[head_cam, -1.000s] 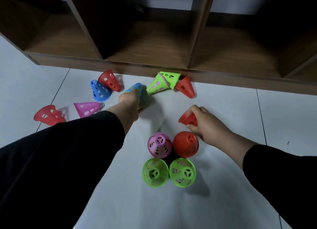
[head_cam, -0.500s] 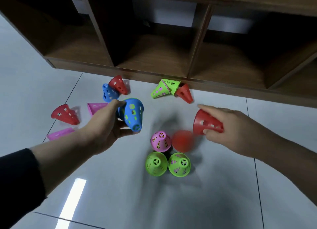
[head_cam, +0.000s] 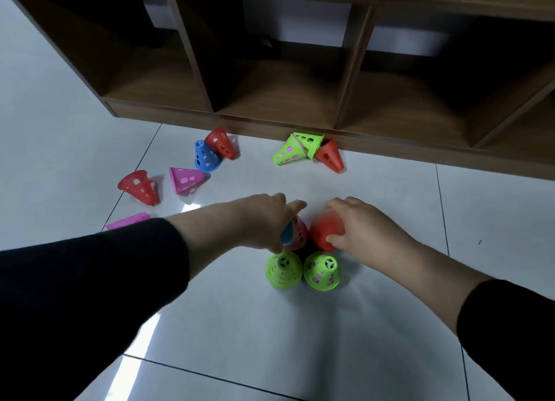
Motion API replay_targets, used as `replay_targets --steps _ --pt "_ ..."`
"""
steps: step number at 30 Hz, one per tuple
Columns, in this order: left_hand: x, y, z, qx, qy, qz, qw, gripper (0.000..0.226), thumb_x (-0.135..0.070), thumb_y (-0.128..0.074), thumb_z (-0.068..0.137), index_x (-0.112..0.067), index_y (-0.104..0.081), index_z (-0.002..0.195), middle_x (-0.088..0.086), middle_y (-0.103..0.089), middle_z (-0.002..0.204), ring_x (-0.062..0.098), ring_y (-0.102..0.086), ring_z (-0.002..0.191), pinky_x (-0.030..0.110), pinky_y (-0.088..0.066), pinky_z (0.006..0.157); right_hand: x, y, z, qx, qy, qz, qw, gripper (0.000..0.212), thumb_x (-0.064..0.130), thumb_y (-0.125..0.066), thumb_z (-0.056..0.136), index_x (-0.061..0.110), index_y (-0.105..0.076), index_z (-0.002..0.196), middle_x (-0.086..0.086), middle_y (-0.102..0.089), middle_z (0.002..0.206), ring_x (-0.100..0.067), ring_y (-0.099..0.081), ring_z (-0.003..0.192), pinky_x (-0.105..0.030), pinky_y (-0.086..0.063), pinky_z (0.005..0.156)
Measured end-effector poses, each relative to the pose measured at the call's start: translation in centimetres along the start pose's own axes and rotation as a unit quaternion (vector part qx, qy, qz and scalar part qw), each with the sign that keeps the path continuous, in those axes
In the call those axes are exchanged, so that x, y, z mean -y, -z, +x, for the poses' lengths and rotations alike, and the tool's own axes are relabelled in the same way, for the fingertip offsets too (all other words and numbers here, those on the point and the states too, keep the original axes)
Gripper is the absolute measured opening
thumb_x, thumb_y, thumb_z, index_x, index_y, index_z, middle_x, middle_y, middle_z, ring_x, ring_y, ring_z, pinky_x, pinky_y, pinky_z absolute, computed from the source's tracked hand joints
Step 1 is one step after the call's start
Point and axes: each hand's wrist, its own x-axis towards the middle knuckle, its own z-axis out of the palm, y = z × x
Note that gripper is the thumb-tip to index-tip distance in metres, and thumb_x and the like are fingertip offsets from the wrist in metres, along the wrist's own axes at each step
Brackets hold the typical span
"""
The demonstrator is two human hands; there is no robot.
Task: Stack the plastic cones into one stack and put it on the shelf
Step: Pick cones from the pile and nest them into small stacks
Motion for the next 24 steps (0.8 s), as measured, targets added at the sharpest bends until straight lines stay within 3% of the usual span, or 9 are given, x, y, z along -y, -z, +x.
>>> replay_targets --steps 3,6,11,16,20,24 --pt "-1.8 -0.3 2.2 0.013 -0.002 0.089 0.996 0.115 -0.033 -0.079 0.080 -0.028 0.005 0.158 0.015 -0.044 0.140 0.036 -0.056 0.115 0.041 -0.051 0.085 -0.6 -0.7 -0.4 -0.012 -0.027 0.053 0.998 0.062 0.034 -0.071 0.085 0.024 -0.045 0.140 -0.005 -0.057 0.128 -0.025 -0.058 0.112 -0.033 -0.047 0.093" --pt "-3.1 -0.7 3.2 0.010 0.010 0.120 0.993 0.117 -0.028 -0.078 0.082 -0.027 0.012 0.157 0.021 -0.028 0.154 0.041 -0.056 0.118 0.045 -0.052 0.091 -1.0 -0.5 -1.5 0.001 -0.050 0.091 0.995 0.057 0.033 -0.067 0.090 0.025 -0.044 0.142 -0.005 -0.058 0.132 -0.024 -0.058 0.117 -0.034 -0.047 0.096" --pt "-2.6 0.1 1.8 -0.038 0.038 -0.044 0.998 0.103 -0.025 -0.072 0.087 -0.029 0.003 0.159 0.015 -0.002 0.166 0.040 -0.051 0.127 0.040 -0.048 0.095 -0.8 0.9 -3.3 0.043 -0.045 0.088 0.994 0.067 0.033 -0.060 0.095 0.026 -0.029 0.154 -0.003 -0.042 0.153 -0.022 -0.043 0.138 -0.029 -0.035 0.110" --pt "-2.2 0.3 -1.7 -0.160 0.078 -0.227 0.958 0.089 -0.041 -0.064 0.093 -0.022 -0.008 0.159 0.016 -0.012 0.165 0.033 -0.041 0.139 0.034 -0.036 0.107 1.0 3.3 -3.9 0.041 -0.026 0.066 0.997 0.064 0.032 -0.053 0.100 0.020 -0.026 0.156 -0.003 -0.031 0.160 -0.020 -0.033 0.145 -0.025 -0.024 0.114" --pt "-0.8 -0.9 -4.9 -0.232 0.098 -0.238 0.938 0.067 -0.043 -0.056 0.097 -0.019 -0.029 0.153 0.011 -0.044 0.151 0.029 -0.047 0.133 0.036 -0.042 0.105 3.3 4.2 -3.5 -0.030 -0.011 0.053 0.998 0.054 0.028 -0.055 0.099 0.017 -0.039 0.150 -0.005 -0.040 0.155 -0.020 -0.040 0.140 -0.023 -0.026 0.111" --pt "4.2 -4.9 -9.6 -0.244 0.167 -0.204 0.933 0.051 -0.043 -0.053 0.099 -0.022 -0.042 0.144 0.004 -0.053 0.140 0.026 -0.055 0.121 0.039 -0.049 0.097 7.0 3.8 -1.8 -0.060 0.042 0.040 0.997 0.045 0.024 -0.059 0.096 0.016 -0.051 0.140 -0.002 -0.047 0.147 -0.019 -0.046 0.133 -0.020 -0.028 0.105"
